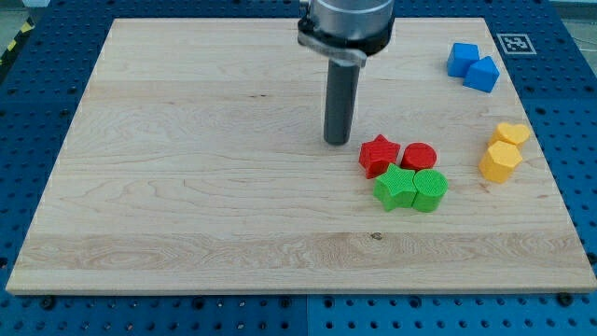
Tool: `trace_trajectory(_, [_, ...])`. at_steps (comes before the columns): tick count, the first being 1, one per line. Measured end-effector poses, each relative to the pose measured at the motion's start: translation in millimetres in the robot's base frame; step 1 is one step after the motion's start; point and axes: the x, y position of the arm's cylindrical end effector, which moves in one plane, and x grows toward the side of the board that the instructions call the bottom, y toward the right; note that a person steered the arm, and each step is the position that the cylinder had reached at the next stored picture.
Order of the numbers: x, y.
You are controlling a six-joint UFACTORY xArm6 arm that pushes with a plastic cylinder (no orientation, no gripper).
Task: Move the red blocks to the left of the board
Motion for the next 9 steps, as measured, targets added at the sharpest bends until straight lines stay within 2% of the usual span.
trace_trajectory(1, [8.8, 4.5])
trace_trajectory(2, [12.4, 32.6])
trace_trajectory(4, [12.3, 33.6])
trace_trajectory(6, [-41.0, 33.5])
trace_trajectory(7, [-46.4, 35.3])
trace_trajectory(8, [-73.1, 60.2])
trace_trajectory(9, [-77.1, 93.0])
